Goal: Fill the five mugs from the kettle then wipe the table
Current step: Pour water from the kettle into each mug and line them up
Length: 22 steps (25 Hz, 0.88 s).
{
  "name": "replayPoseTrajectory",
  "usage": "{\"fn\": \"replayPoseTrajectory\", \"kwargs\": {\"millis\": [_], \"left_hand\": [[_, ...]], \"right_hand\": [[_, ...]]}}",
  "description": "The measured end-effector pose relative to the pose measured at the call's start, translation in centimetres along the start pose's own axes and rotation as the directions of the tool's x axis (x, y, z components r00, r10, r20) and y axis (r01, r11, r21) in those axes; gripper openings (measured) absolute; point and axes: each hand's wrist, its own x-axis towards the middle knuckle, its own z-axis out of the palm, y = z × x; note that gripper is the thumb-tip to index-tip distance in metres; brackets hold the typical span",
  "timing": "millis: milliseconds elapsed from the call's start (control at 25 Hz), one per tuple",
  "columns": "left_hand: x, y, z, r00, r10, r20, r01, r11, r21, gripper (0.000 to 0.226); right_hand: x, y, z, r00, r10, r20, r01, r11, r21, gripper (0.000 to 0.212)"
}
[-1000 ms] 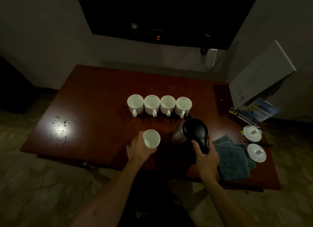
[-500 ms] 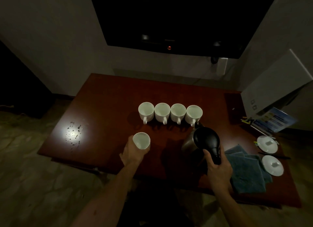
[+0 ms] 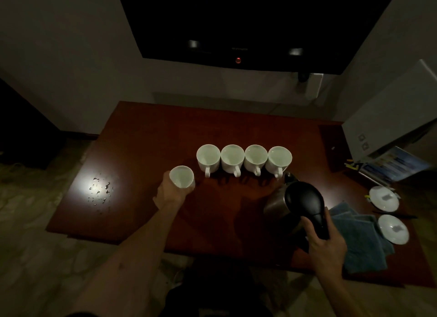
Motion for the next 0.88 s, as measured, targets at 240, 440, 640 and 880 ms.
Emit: {"fn": "replayPoseTrajectory", "kwargs": {"millis": [240,440,640,880], "left_hand": [[4.0,1.0,-1.0,1.0,0.015,0.018,-0.014,1.0,-0.014,0.088],[5.3,1.9,-0.5,0.998,0.054,0.014,-0.053,0.999,-0.006,0.088],[6.2,2.9,0.1,0.996,0.08,0.025,-0.081,0.996,0.027,0.092],[6.8,3.2,0.7,0.996,0.091,0.015,-0.092,0.995,0.029,0.094]], "right_hand": [[-0.2,0.5,0.5,0.999,0.009,-0.044,-0.01,0.999,-0.032,0.071],[0.1,0.8,0.5,0.998,-0.014,-0.058,0.01,0.998,-0.059,0.07],[0.2,0.8,0.6,0.998,-0.015,-0.063,0.011,0.998,-0.066,0.069],[-0.1,0.3,0.7,0.995,-0.036,-0.091,0.03,0.998,-0.064,0.11]]}}
